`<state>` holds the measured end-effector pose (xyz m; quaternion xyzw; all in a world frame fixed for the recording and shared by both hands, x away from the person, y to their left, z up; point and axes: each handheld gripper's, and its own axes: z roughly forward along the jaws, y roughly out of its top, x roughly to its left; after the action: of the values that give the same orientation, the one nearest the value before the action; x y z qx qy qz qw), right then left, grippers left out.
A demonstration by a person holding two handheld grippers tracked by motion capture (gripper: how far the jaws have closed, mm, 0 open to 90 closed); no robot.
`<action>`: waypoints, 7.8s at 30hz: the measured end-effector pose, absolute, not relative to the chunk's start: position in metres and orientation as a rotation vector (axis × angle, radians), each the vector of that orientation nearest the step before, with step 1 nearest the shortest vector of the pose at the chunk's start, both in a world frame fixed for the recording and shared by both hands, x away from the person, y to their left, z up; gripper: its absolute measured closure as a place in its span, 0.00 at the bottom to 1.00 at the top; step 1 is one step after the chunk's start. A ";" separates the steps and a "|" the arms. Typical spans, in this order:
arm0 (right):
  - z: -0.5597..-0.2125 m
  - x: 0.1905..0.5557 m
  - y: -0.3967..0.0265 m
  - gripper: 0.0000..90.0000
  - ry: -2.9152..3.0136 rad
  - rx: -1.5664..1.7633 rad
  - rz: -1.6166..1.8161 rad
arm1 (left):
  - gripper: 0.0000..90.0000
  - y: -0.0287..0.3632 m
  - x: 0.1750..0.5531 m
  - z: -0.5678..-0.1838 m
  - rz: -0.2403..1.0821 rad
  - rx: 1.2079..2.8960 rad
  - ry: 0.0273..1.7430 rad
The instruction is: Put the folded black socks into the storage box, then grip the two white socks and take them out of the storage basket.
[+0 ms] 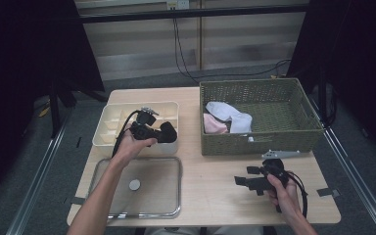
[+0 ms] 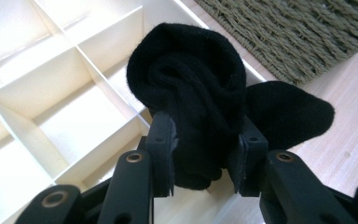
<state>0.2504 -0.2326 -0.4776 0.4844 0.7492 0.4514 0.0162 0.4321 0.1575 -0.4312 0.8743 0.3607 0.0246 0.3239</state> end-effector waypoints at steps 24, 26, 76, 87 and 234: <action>-0.482 0.251 -0.228 0.24 2.372 1.502 1.387 | 0.75 0.143 0.439 -0.441 0.007 2.383 0.953; -0.483 0.252 -0.226 0.24 2.377 1.500 1.383 | 0.75 0.142 0.440 -0.442 0.001 2.388 0.951; -0.485 0.250 -0.228 0.23 2.396 1.524 1.354 | 0.76 0.150 0.446 -0.439 -0.018 2.312 0.908; -0.487 0.251 -0.226 0.23 2.394 1.533 1.357 | 0.77 0.144 0.448 -0.448 -0.044 2.374 0.900; -0.382 0.352 -0.251 0.60 2.247 1.400 1.403 | 0.41 0.227 0.268 -0.462 0.061 2.101 0.810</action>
<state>0.3521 -0.2505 -0.3817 0.4660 0.7479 0.4671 0.0726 0.2682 0.2265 -0.4622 0.8420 0.3248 0.0243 0.4300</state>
